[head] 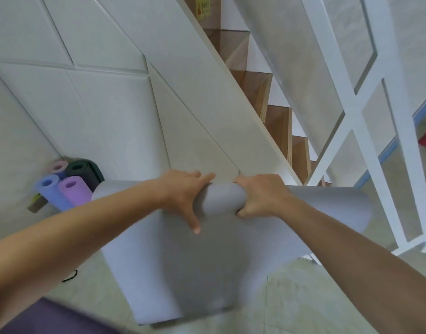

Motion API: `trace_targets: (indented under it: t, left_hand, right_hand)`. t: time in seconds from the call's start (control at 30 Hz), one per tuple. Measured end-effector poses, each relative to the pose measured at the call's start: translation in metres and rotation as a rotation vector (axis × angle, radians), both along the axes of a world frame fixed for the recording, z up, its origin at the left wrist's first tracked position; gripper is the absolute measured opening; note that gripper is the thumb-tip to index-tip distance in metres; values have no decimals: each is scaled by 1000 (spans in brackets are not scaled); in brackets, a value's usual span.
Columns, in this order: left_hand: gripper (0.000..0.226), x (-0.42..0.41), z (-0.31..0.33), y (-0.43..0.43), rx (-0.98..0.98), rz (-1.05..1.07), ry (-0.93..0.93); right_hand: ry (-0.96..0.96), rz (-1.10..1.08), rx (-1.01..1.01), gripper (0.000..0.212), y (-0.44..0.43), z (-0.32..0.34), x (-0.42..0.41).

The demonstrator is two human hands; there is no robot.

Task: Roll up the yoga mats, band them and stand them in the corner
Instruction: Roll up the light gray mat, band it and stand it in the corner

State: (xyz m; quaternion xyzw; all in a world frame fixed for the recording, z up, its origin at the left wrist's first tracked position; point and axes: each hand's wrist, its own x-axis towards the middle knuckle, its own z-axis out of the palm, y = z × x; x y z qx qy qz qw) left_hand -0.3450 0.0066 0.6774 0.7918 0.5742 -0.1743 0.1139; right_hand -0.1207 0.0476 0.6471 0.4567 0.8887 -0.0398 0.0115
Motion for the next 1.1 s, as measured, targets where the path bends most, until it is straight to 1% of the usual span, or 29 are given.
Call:
trace_targets:
  t: [0.03,0.07,0.1,0.17,0.27,0.33,0.37,0.4,0.43,0.53,0.57,0.63,0.7,0.73,0.77,0.8,0.83,0.9,0.93,0.97,1.03,1.1]
  left_hand:
    - [143,8,-9,-8,194,-93,108]
    - [143,16,-19,-16,334,-157,162]
    - [140,21,-27,-21,417,-184,181]
    - [129,22,-35,-19,473,-165,124]
    - [110,18,-32,-9,494,-160,52]
    - [107,21,-34,-10,513,-190,66]
    - [107,22,-31,-11,490,-192,77]
    - [108,21,-25,-9,420,-169,48]
    - [108,20,-14,-5,292,-96,-35]
    - [101,11,10,21,-228,314,-508]
    - [96,7,10,29,-351,420,-568]
    - [88,-3,3,36,-584,538,-558]
    - [73,-9,-9,36,-794,549,-646]
    - [68,-10,-13,35,-829,534,-694]
    - [67,-9,-16,35,-802,515,-728]
    - [70,-7,-17,35,-690,485,-726]
    - [74,-4,-19,37,-515,443,-692]
    - [77,2,-18,41,-145,335,-504]
    - [76,5,-15,39,-3,281,-403]
    - [74,8,-12,36,104,235,-341]
    - [71,13,-6,27,243,164,-292]
    - [69,14,-2,21,352,122,-249]
  right_hand:
    - [-7,-13,-62,63,4,5,4]
    - [-3,-19,-126,63,7,8,7]
    - [9,-25,-182,60,10,11,10]
    - [40,-32,-252,55,9,13,15]
    - [44,-28,-260,53,4,15,19]
    - [27,-21,-217,57,0,15,21]
    - [8,-18,-188,60,-3,13,21]
    - [-19,-13,-149,63,-5,11,22]
    - [-42,-5,-97,65,-9,8,22]
    - [-43,89,135,71,-24,-11,16]
    - [-21,130,246,73,-29,-20,12]
    - [98,171,468,71,-36,-33,5]
    - [202,168,585,67,-33,-40,4]
    - [214,164,586,70,-31,-41,5]
    - [197,162,543,77,-30,-40,7]
    - [154,167,467,88,-28,-37,11]
    - [95,167,353,100,-25,-30,15]
    - [21,113,127,117,-10,-10,24]
    - [-8,86,96,122,-1,-1,27]
    - [-40,71,93,126,8,7,28]
    - [-93,64,66,130,18,17,25]
    - [-91,47,8,126,21,21,20]
